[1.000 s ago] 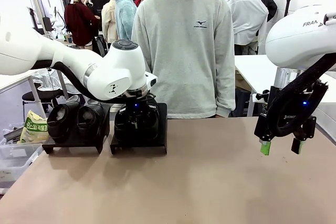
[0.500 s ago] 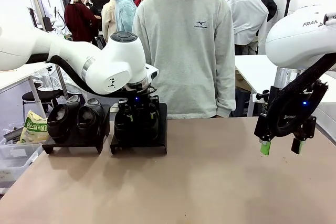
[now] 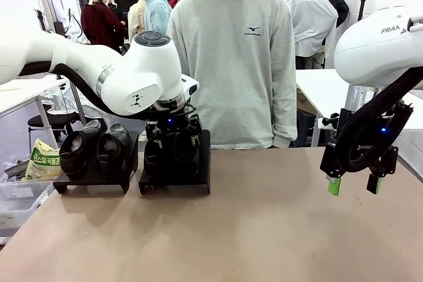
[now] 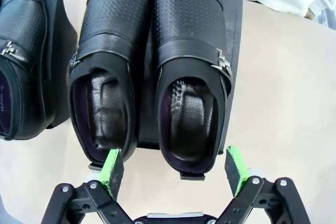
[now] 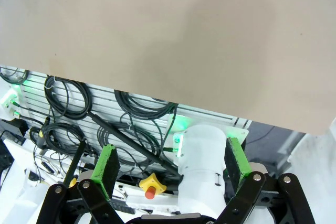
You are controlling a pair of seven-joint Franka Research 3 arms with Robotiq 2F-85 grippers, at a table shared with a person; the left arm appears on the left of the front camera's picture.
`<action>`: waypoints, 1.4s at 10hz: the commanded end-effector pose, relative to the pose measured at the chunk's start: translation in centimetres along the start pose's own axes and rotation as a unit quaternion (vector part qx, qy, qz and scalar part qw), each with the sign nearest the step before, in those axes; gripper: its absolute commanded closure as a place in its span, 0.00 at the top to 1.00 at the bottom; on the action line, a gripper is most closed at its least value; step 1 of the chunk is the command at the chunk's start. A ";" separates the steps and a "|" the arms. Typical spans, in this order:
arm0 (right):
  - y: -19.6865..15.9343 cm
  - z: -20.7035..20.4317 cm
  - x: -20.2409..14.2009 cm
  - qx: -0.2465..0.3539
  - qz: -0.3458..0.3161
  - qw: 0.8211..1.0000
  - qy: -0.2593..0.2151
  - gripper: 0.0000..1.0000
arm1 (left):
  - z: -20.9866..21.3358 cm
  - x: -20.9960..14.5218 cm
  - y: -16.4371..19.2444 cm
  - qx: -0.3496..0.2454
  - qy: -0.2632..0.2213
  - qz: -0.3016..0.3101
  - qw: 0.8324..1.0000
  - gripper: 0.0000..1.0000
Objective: Organize the shoes by placing them on the stand.
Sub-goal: Place the Shoe from the middle of the table onto the Shoes Stand.
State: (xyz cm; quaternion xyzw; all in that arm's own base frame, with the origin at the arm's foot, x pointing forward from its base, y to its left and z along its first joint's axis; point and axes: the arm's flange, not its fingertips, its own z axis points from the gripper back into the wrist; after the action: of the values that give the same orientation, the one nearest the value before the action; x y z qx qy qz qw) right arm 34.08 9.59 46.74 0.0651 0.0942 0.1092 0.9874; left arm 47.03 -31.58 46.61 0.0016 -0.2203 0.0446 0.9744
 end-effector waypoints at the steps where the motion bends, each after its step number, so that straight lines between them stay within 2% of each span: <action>1: 0.1 0.3 0.3 0.001 -0.004 1.000 0.001 1.00 | 0.2 -0.1 1.0 0.023 0.006 0.014 1.000 1.00; 2: 0.1 0.3 0.3 0.001 -0.004 1.000 0.001 1.00 | 0.0 0.0 0.0 0.000 0.000 0.000 1.000 1.00; 14: 0.1 0.3 0.3 0.001 -0.004 1.000 0.001 1.00 | 0.0 0.0 0.0 0.000 0.000 0.000 1.000 1.00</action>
State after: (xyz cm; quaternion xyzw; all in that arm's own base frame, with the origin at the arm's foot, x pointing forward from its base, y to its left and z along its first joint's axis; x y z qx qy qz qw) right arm 34.09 9.59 46.74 0.0651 0.0942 0.1092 0.9874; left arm 46.87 -31.49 46.50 0.0055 -0.2174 0.0459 0.9750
